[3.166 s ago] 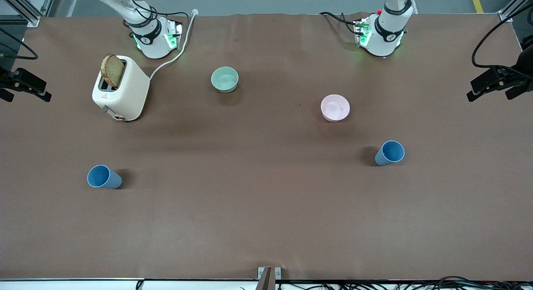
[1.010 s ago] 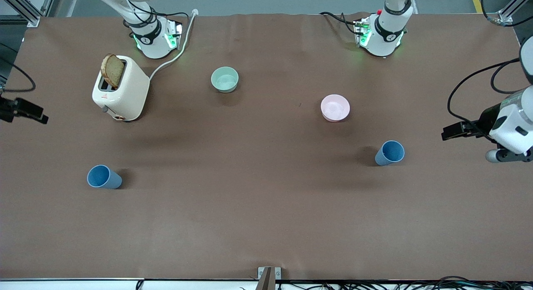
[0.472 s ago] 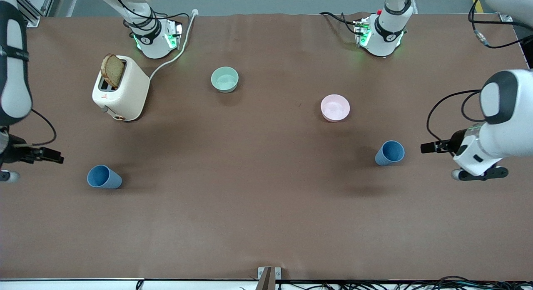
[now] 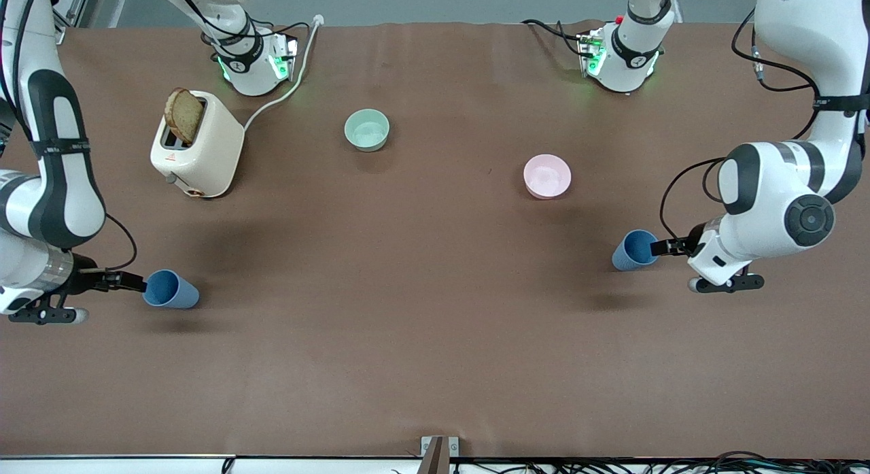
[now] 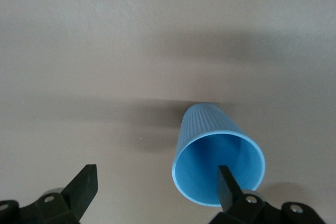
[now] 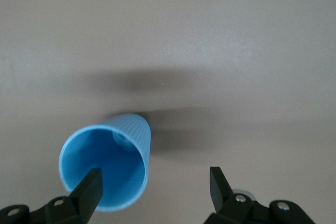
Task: Stack blue cups with both arms
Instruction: 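Close the left and right grippers around the blue cups' sides, then carry the cup with the left gripper while the right gripper lifts its cup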
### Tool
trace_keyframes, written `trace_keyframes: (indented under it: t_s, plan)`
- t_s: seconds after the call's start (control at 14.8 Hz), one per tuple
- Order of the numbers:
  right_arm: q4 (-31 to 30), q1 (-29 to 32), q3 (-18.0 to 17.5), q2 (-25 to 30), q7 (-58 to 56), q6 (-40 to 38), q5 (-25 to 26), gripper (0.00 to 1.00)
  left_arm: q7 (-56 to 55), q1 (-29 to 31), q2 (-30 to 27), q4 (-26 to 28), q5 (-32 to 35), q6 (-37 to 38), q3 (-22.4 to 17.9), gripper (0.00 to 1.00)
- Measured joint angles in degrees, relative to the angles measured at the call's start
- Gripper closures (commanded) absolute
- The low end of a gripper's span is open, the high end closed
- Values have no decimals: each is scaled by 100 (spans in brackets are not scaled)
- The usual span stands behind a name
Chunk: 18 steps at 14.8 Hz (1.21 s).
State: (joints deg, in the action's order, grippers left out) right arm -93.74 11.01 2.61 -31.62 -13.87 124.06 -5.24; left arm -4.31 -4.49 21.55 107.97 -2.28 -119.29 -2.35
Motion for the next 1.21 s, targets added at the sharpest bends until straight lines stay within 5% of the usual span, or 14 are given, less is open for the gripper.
trace_keyframes:
  t_s: [0.2,0.34,0.61,0.81,1.08,1.21]
  plan:
    - [-10,3,1,-208,0,152,-54,36,0,-1,132,46,0,-48,74,0]
    - [-58,3,-1,-274,-1,153,-167,56,0,-2,255,46,0,-83,101,3]
    - [-77,-2,-3,-364,-2,147,-251,92,1,-7,365,31,0,-125,109,60]
    - [-72,-7,-10,-358,1,126,-262,97,1,-6,367,7,0,-125,109,83]
    - [175,-24,-14,-239,1,-233,-262,95,1,16,368,2,0,-124,109,99]
    - [397,-25,-16,8,1,-569,-262,96,28,9,346,-25,-18,-99,125,99]
